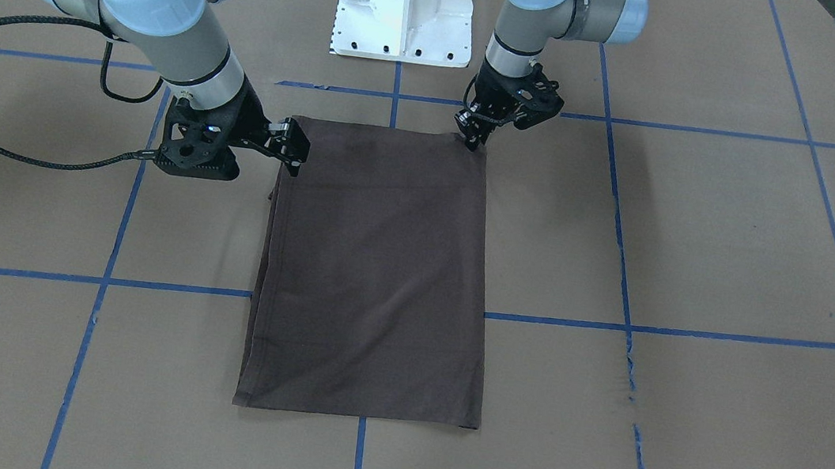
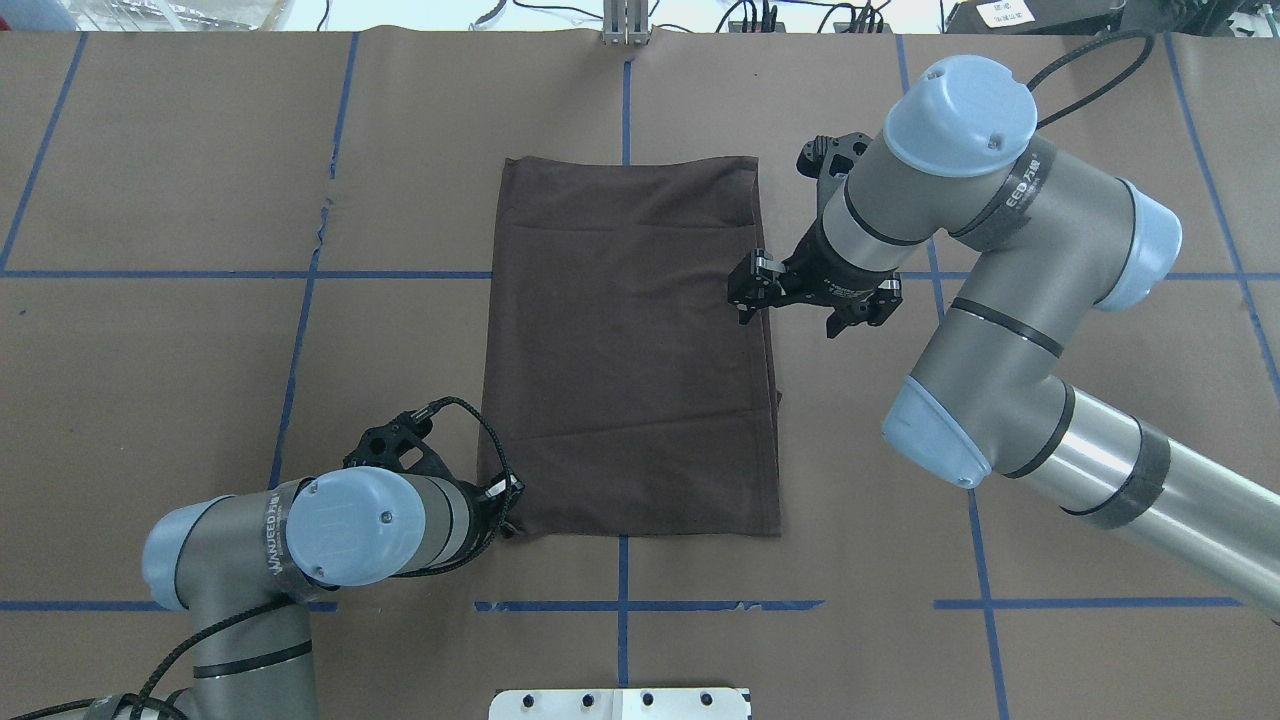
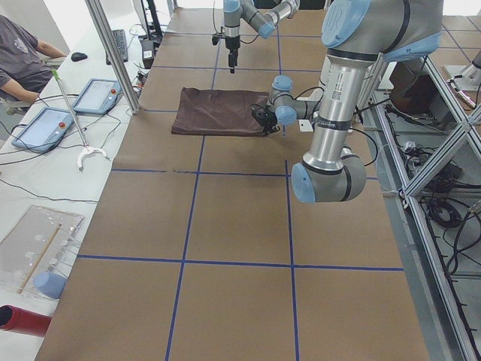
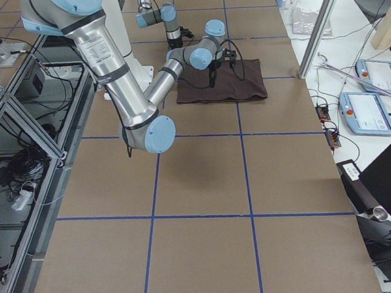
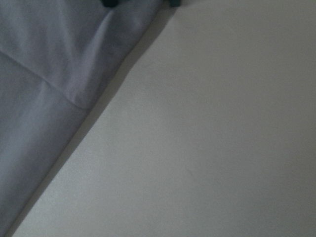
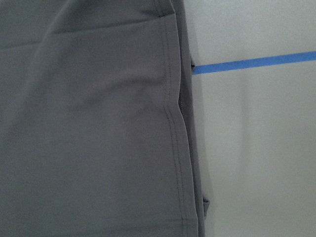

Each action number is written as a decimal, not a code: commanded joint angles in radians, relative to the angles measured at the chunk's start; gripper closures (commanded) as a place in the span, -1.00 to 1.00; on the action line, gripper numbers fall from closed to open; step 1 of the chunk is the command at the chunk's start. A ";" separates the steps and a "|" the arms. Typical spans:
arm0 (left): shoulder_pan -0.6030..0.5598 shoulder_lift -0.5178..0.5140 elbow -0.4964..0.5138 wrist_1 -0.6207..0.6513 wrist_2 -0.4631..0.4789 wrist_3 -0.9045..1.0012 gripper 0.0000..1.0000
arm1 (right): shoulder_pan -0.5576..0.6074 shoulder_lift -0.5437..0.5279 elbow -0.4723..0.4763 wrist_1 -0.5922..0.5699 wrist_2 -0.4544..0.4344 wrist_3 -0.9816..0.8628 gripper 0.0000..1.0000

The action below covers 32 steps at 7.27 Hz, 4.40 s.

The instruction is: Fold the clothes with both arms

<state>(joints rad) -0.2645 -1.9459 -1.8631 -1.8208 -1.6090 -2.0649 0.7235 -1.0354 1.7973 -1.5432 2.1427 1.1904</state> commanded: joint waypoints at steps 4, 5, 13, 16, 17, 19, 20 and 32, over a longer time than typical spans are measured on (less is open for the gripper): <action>-0.004 -0.001 -0.044 -0.002 -0.009 0.139 1.00 | -0.132 -0.003 0.042 0.002 -0.132 0.406 -1.00; -0.004 -0.001 -0.044 -0.008 -0.008 0.176 1.00 | -0.218 -0.005 0.053 0.002 -0.274 0.605 -1.00; -0.004 -0.002 -0.044 -0.014 -0.005 0.203 1.00 | -0.430 -0.123 0.048 -0.002 -0.469 0.759 -1.00; -0.007 -0.002 -0.045 -0.014 -0.005 0.203 1.00 | -0.447 -0.121 0.042 -0.002 -0.475 0.758 -1.00; -0.007 -0.002 -0.045 -0.014 -0.005 0.203 1.00 | -0.447 -0.121 0.042 -0.003 -0.475 0.758 -0.87; -0.009 -0.002 -0.045 -0.014 -0.005 0.203 1.00 | -0.450 -0.117 0.043 -0.003 -0.474 0.755 0.48; -0.009 -0.002 -0.045 -0.014 -0.005 0.203 1.00 | -0.450 -0.115 0.042 -0.003 -0.474 0.752 0.87; -0.012 -0.002 -0.054 -0.012 -0.008 0.203 1.00 | -0.431 -0.052 0.037 -0.002 -0.475 0.721 1.00</action>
<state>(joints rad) -0.2761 -1.9481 -1.9164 -1.8324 -1.6167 -1.8623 0.2914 -1.0976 1.8335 -1.5451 1.6674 1.9140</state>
